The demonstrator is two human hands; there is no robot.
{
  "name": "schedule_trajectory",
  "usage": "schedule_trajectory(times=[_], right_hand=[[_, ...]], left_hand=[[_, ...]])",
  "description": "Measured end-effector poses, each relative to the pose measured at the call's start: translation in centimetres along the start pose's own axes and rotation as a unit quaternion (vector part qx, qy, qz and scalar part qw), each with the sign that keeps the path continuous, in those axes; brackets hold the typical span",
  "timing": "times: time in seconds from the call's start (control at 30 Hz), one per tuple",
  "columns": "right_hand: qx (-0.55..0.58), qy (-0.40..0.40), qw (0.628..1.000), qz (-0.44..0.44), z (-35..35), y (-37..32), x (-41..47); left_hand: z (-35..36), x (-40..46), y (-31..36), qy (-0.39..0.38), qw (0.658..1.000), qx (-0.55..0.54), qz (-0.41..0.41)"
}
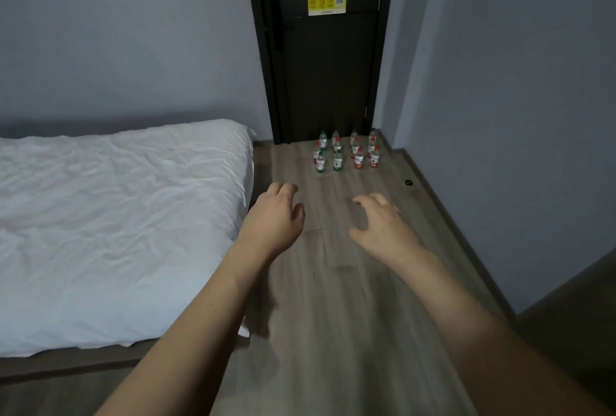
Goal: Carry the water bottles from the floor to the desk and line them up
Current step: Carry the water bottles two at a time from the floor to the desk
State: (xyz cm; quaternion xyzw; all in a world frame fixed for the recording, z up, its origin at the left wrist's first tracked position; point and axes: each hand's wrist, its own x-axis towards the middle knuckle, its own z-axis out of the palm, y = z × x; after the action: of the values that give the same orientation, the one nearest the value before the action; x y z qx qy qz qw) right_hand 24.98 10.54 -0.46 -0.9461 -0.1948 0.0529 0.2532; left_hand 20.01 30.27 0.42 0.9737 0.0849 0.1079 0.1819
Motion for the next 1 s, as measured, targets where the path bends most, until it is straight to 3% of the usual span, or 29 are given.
schedule_trajectory(times=[0.43, 1.0], right_hand=[[0.004, -0.012, 0.999, 0.041, 0.3, 5.9, 20.4], [0.031, -0.012, 0.998, 0.045, -3.9, 14.5, 47.0]], left_hand=[[7.8, 20.6, -2.7, -0.022, 0.999, -0.028, 0.027], [13.7, 49.5, -0.8, -0.038, 0.998, -0.016, 0.048]])
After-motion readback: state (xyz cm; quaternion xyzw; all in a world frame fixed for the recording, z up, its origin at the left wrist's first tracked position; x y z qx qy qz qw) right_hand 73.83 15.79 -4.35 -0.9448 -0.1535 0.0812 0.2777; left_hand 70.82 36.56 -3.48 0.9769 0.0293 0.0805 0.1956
